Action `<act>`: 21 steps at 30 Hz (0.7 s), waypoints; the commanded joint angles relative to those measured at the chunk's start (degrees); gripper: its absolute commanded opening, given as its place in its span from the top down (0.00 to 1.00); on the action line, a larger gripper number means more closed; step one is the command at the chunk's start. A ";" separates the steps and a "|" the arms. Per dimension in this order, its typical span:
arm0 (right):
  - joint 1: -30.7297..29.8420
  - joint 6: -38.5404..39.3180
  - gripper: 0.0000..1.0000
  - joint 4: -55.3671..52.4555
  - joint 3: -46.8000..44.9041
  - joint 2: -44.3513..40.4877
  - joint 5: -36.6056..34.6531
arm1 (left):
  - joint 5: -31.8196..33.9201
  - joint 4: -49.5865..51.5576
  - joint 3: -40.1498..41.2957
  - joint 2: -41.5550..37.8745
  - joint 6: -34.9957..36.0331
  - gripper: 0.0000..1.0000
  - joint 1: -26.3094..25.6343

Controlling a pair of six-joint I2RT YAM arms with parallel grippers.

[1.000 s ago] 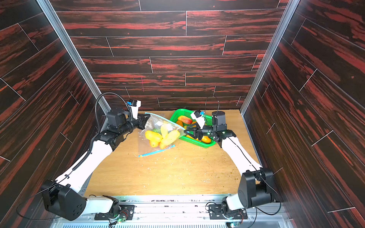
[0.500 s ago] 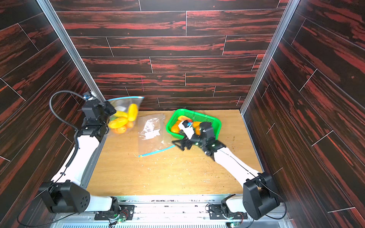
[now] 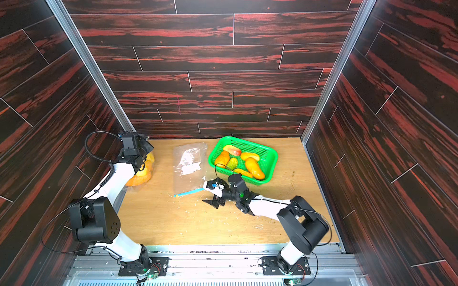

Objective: Place the mango in a zip-top bag and seal the zipper
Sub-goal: Place the zipper food storage bag at the center of the board.

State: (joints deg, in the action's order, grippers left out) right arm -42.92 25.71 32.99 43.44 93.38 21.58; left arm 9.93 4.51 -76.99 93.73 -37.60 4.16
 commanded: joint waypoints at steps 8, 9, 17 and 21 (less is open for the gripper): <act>-0.75 6.74 0.13 2.24 5.07 6.05 -1.18 | -4.30 -2.26 -6.33 2.24 -0.94 0.84 -0.31; -0.94 7.97 0.14 0.94 5.90 6.95 -1.19 | -4.14 -0.97 -6.67 3.35 -0.80 0.75 -0.21; -2.43 16.30 0.30 -11.67 15.43 13.82 -8.73 | -4.88 2.02 -4.55 3.61 -0.04 0.21 -0.11; -2.52 19.04 0.33 -16.88 20.98 17.99 -10.25 | -4.84 2.37 -0.71 -1.60 1.53 0.14 -0.16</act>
State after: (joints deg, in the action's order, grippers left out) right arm -45.06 41.21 22.33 61.28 108.86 13.43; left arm 4.80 6.02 -79.88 98.02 -37.78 4.05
